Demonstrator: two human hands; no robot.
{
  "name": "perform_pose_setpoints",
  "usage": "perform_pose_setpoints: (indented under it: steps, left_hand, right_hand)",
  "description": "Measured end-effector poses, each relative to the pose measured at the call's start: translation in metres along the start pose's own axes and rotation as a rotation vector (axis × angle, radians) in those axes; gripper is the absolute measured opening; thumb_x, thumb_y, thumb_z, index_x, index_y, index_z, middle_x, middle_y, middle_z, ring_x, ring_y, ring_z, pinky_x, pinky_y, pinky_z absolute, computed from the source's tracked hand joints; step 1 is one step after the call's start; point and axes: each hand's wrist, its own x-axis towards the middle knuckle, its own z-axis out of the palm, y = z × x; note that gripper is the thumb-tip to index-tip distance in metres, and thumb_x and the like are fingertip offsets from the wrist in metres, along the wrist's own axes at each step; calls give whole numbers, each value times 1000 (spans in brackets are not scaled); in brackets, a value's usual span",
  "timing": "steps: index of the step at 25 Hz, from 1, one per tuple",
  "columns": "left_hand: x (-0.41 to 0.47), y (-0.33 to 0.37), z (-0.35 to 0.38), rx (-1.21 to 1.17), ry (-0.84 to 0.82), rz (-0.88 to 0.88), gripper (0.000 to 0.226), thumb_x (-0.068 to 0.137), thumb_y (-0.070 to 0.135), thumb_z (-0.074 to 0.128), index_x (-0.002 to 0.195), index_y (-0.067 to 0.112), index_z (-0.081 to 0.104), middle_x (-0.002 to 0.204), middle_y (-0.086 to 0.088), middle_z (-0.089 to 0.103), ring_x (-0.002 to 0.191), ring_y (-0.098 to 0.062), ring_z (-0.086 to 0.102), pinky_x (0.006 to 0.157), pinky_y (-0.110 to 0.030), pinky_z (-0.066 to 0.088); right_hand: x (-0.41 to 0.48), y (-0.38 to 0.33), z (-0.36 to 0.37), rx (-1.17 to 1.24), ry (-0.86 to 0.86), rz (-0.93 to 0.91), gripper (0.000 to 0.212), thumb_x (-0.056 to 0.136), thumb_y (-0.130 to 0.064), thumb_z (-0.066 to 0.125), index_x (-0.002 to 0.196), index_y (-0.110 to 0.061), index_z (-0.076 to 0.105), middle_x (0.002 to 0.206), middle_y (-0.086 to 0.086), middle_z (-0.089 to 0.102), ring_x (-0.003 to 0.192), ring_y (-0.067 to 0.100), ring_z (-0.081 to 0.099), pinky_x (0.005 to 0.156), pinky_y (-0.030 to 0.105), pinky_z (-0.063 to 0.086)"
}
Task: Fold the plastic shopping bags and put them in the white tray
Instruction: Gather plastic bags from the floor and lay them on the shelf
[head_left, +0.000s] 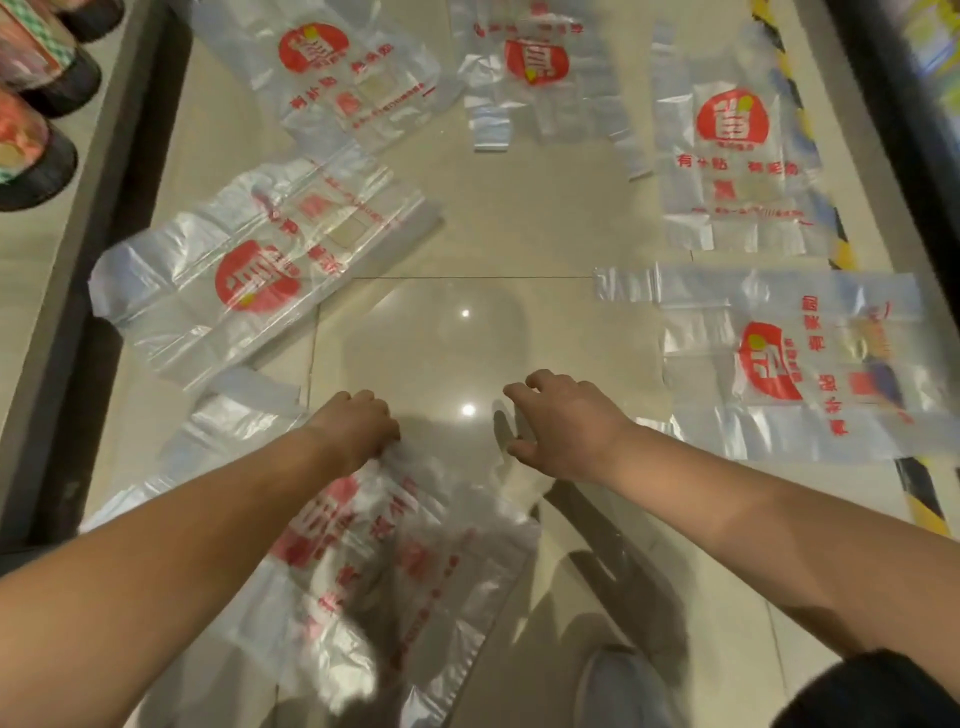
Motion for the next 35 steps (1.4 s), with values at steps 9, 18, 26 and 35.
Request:
perform_pose_setpoints:
  steps: [9, 18, 26, 35]
  left_hand:
    - [17, -9, -70, -300, 266, -93, 10, 98, 30, 51, 99, 28, 62, 95, 9, 53, 91, -15, 57, 67, -31, 49]
    - [45, 21, -144, -372, 490, -14, 13, 98, 40, 51, 88, 35, 58, 88, 12, 53, 81, -10, 53, 65, -33, 51]
    - [57, 19, -144, -393, 536, -59, 13, 94, 40, 57, 92, 29, 64, 85, 11, 55, 78, -17, 56, 61, -37, 52]
    - [57, 13, -143, -380, 431, -102, 13, 97, 40, 55, 91, 30, 60, 84, 12, 50, 81, -17, 55, 61, -32, 48]
  right_hand:
    - [-5, 123, -22, 207, 101, 369, 57, 95, -38, 54, 145, -17, 39, 138, 13, 48, 125, 34, 49, 101, 42, 44]
    - [14, 292, -18, 151, 136, 688, 63, 90, -14, 62, 146, -17, 34, 138, 18, 44, 123, 40, 50, 99, 48, 49]
    - [56, 376, -11, 34, 53, 706, 56, 91, -20, 60, 143, -15, 40, 141, 13, 45, 127, 37, 49, 98, 50, 48]
    - [62, 397, -5, -69, 16, 690, 74, 67, -41, 89, 127, -20, 50, 126, 15, 46, 121, 36, 45, 101, 43, 44]
